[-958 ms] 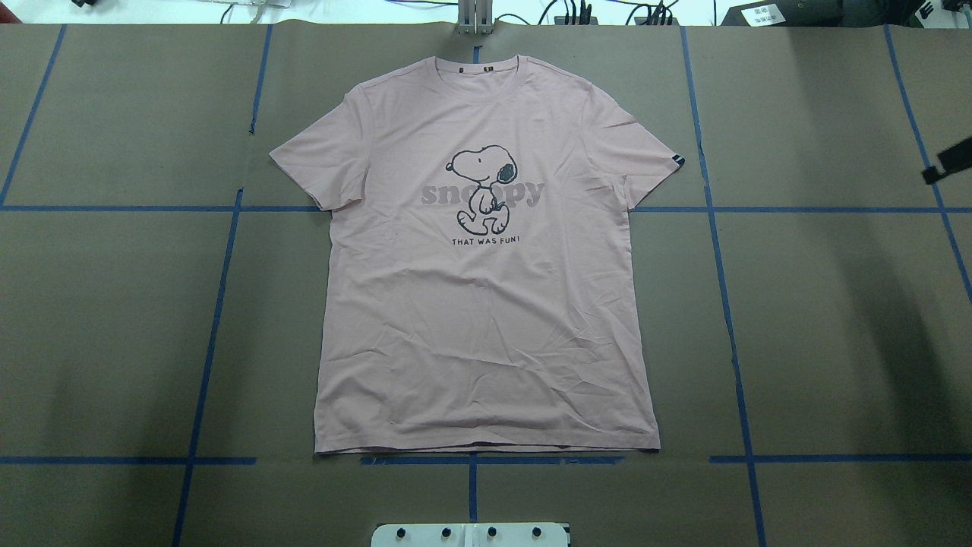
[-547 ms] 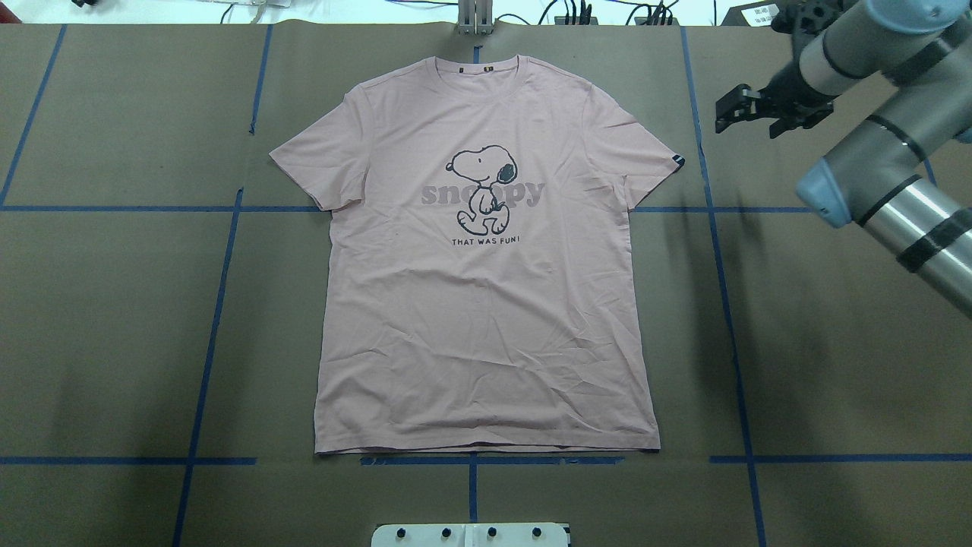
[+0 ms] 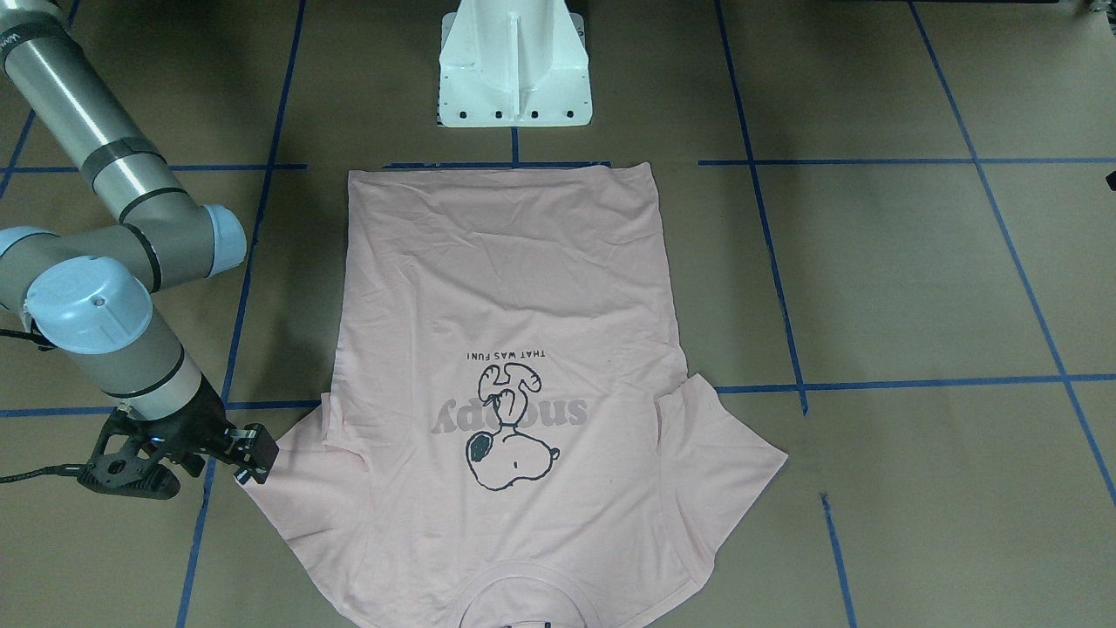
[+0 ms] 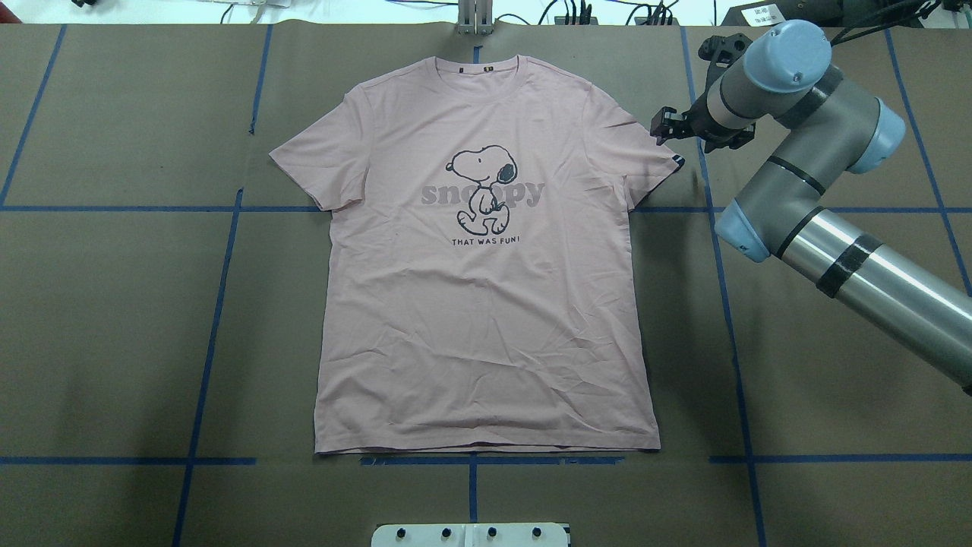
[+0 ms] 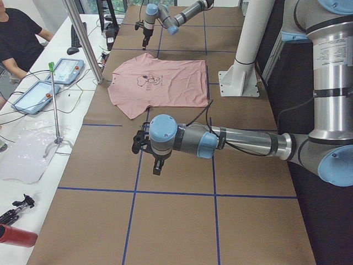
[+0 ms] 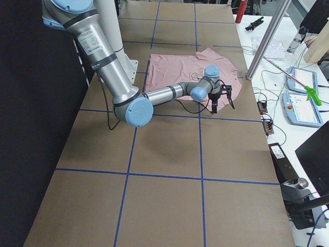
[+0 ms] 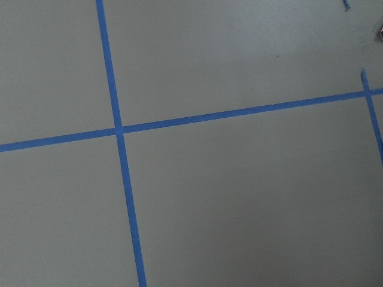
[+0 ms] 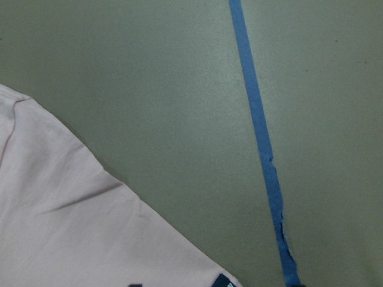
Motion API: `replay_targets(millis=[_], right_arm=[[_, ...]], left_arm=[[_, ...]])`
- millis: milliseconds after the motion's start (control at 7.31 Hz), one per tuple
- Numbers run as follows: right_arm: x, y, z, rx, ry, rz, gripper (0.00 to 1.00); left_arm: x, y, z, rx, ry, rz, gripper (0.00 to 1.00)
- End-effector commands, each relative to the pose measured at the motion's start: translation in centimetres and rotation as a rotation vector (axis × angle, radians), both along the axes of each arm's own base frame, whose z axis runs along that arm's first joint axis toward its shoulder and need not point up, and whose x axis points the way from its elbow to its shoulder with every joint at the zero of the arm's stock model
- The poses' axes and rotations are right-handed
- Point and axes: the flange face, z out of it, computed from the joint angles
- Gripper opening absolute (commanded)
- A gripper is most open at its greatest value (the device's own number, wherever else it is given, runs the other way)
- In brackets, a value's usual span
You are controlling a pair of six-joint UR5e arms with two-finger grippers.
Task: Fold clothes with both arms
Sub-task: 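Move the right gripper to the sleeve nearest it and grasp it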
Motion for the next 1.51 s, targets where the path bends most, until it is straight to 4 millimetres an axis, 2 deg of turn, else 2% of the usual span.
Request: replay_targets(millis=[0, 137, 274, 411, 547, 684, 958, 1232, 1369], right_arm=[[-1.5, 0.7, 0.9, -0.009, 0.020, -0.007, 0.85], [-1.7, 0.8, 1.2, -0.012, 0.024, -0.009, 0.80], [-1.8, 0.8, 1.4, -0.017, 0.026, -0.010, 0.67], [-1.9, 0.7, 1.5, -0.021, 0.026, -0.007, 0.50], [-1.9, 0.7, 1.5, -0.022, 0.025, -0.006, 0.22], [-1.9, 0.7, 1.6, -0.027, 0.026, -0.005, 0.00], [-1.9, 0.7, 1.5, -0.025, 0.025, -0.006, 0.00], [-2.1, 0.5, -0.3, -0.001, 0.005, -0.008, 0.00], [-2.0, 0.4, -0.4, 0.006, 0.008, -0.013, 0.00]], left_arm=[[0.0, 0.0, -0.2, 0.000, 0.006, 0.000, 1.00], [0.0, 0.0, -0.3, 0.002, 0.006, 0.000, 1.00], [0.0, 0.0, -0.2, 0.000, 0.006, 0.000, 1.00], [0.0, 0.0, -0.3, 0.002, 0.006, 0.000, 1.00], [0.0, 0.0, -0.3, 0.002, 0.006, 0.000, 1.00], [0.0, 0.0, -0.3, 0.002, 0.006, 0.000, 1.00], [0.0, 0.1, -0.2, 0.000, 0.006, 0.000, 1.00], [0.0, 0.1, -0.2, 0.000, 0.005, -0.001, 1.00], [0.0, 0.1, -0.2, -0.001, 0.005, -0.001, 1.00]])
